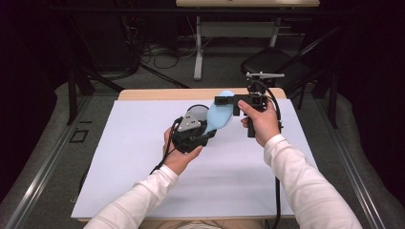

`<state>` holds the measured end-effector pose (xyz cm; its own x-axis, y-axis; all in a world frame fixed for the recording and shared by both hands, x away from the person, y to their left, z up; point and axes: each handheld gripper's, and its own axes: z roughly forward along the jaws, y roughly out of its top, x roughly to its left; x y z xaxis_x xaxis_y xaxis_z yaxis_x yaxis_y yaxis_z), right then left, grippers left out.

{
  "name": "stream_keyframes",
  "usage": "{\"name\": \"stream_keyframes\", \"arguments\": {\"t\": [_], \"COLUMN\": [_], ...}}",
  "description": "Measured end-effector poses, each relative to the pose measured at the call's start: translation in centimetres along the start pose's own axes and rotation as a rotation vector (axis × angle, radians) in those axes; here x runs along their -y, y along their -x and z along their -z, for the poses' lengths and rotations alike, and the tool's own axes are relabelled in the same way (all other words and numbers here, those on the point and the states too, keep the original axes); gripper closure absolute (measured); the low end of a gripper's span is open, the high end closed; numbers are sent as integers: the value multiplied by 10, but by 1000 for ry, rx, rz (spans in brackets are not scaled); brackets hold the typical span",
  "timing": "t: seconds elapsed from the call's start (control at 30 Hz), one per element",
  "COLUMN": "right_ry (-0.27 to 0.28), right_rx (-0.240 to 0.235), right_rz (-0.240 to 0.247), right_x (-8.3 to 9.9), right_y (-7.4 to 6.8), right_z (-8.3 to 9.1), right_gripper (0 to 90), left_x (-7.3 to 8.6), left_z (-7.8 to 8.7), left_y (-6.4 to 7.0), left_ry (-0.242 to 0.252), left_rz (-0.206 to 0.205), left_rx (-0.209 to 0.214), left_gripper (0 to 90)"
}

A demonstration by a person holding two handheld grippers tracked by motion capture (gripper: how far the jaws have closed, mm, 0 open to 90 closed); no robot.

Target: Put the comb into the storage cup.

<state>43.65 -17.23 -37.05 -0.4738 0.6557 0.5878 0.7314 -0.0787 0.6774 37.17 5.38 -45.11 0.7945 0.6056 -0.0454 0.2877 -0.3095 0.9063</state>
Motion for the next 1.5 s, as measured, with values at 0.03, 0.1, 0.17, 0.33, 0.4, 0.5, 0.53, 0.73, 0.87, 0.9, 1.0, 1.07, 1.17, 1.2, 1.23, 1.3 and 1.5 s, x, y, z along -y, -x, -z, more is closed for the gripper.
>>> {"name": "stream_keyframes", "arguments": {"t": [0.03, 0.1, 0.17, 0.33, 0.4, 0.5, 0.53, 0.73, 0.87, 0.9, 1.0, 1.07, 1.17, 1.2, 1.23, 1.3, 1.5], "right_ry": [-3, -2, 1, 7, 4, 8, 6, 0, 4, 3, 7, 8, 7, 7, 6, 7, 3], "right_rx": [-2, -1, 6, 10, 9, 7, 4, 3, 3, 3, 5, 1, 3, 4, 4, 4, -4], "right_rz": [-5, -12, -17, -38, -52, -60, -67, -80, -86, -85, -87, -91, -95, -95, -97, -101, -111], "right_x": [0, 0, 1, 1, 1, 2, 2, 2, 3, 3, 3, 3, 3, 3, 3, 3, 4], "right_y": [0, 0, 1, 4, 4, 4, 4, 5, 4, 4, 4, 4, 3, 4, 4, 3, 4], "right_z": [0, 1, 2, 4, 4, 4, 4, 5, 4, 4, 4, 4, 4, 4, 4, 3, 3], "right_gripper": [379, 383, 395, 419, 432, 450, 452, 459, 462, 463, 465, 467, 468, 469, 470, 470, 476], "left_x": [0, 0, 0, 0, 0, 0, 0, 1, 1, 1, 1, 2, 2, 2, 2, 2, 3], "left_z": [0, 1, 1, 1, 0, 0, 0, 0, 0, 0, 0, 0, 0, -1, -1, -1, -1], "left_y": [0, -1, -1, 0, 0, -1, -1, 0, -1, -1, -1, -1, -1, -1, -1, -1, -2], "left_ry": [0, 0, 2, -4, -4, -4, -5, -6, -6, -5, -3, -1, -2, -2, -2, -2, -1], "left_rz": [-2, -4, -2, -3, -3, -5, -5, -5, -5, -3, -1, 0, 4, 5, 5, 4, -2], "left_rx": [-2, -4, -5, -3, -4, -3, -2, -3, -4, -2, 1, 1, 3, 4, 4, 2, 0], "left_gripper": [696, 696, 696, 696, 696, 696, 696, 696, 696, 696, 696, 696, 695, 695, 695, 695, 694]}}
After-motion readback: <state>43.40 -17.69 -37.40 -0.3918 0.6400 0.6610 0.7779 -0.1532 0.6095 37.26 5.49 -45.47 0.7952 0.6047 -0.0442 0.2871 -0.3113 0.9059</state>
